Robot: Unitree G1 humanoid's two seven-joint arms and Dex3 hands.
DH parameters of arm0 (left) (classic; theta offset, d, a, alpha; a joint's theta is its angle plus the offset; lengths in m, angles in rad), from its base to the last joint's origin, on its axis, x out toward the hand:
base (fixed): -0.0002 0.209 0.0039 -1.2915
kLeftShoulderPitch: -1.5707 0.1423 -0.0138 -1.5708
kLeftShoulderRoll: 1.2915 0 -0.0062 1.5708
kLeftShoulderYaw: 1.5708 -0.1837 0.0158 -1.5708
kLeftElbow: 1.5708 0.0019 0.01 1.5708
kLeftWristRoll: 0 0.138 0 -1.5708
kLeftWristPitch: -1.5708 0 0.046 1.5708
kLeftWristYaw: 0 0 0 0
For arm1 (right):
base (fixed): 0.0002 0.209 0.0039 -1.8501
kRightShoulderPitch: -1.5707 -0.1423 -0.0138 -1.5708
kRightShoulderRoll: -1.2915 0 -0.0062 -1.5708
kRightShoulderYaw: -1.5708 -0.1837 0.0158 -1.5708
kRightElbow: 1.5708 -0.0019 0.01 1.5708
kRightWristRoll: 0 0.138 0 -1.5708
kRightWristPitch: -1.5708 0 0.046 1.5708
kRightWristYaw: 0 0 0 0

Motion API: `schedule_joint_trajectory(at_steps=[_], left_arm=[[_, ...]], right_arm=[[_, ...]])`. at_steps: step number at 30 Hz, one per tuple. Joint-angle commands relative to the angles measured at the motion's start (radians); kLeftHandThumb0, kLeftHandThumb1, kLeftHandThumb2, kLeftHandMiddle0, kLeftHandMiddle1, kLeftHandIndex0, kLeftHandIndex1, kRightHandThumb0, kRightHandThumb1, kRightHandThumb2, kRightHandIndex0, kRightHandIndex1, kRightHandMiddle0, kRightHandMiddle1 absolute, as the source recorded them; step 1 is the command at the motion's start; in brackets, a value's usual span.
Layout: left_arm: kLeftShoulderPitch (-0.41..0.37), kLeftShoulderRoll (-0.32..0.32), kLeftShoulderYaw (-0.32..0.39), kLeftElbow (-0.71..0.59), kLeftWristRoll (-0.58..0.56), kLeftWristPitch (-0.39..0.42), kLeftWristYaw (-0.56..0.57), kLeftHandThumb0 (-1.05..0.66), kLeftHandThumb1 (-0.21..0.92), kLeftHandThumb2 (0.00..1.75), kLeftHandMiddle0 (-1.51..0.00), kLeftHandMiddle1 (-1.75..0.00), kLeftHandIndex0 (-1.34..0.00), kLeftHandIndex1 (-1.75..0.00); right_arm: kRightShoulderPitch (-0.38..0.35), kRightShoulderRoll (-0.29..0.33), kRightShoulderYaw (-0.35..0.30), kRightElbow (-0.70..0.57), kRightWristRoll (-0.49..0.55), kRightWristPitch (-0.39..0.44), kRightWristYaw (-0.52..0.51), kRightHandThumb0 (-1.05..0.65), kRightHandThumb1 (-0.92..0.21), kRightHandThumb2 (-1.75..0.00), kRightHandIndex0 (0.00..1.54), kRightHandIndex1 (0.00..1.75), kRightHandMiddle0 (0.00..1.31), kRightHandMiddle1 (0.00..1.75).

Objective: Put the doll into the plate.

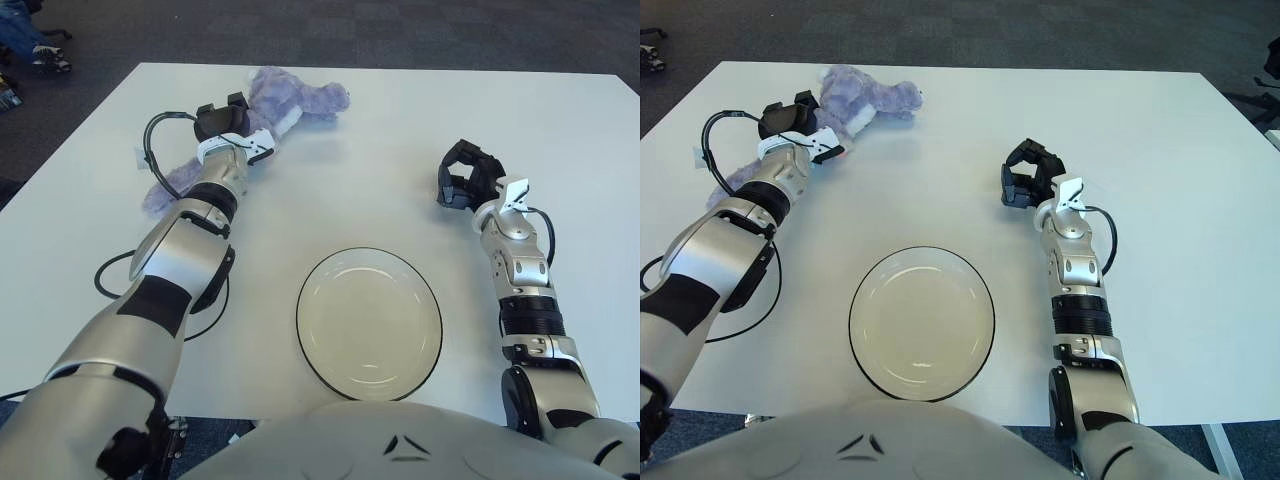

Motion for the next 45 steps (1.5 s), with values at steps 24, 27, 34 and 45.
schedule_joint_trajectory(at_steps=[24, 27, 34, 45], left_arm=[[0.116, 0.016, -0.026, -0.152, 0.009, -0.212, 0.012, 0.49, 0.26, 1.38, -0.65, -1.74, -1.0, -1.75], [0.13, 0.02, -0.035, -0.196, 0.016, -0.219, 0.004, 0.48, 0.28, 1.35, -0.63, -1.75, -1.01, -1.75], [0.156, 0.034, -0.045, -0.276, 0.025, -0.236, -0.02, 0.53, 0.17, 1.49, -0.73, -1.75, -1.0, -1.75], [0.196, 0.047, -0.044, -0.398, 0.039, -0.228, -0.048, 0.54, 0.14, 1.53, -0.75, -1.75, -1.0, -1.75]], right_arm=[[-0.134, -0.05, 0.054, -0.009, -0.166, -0.049, -0.04, -0.43, -0.48, -1.11, 0.99, 1.75, 0.49, 1.75], [-0.14, -0.041, 0.07, -0.028, -0.199, -0.043, -0.065, -0.43, -0.48, -1.11, 0.97, 1.75, 0.48, 1.75], [-0.154, -0.059, 0.136, -0.027, -0.324, -0.07, -0.119, -0.43, -0.47, -1.12, 0.87, 1.75, 0.49, 1.75], [-0.168, -0.106, 0.196, -0.013, -0.425, -0.089, -0.095, -0.41, -0.58, -0.97, 0.88, 1.75, 0.41, 1.73]])
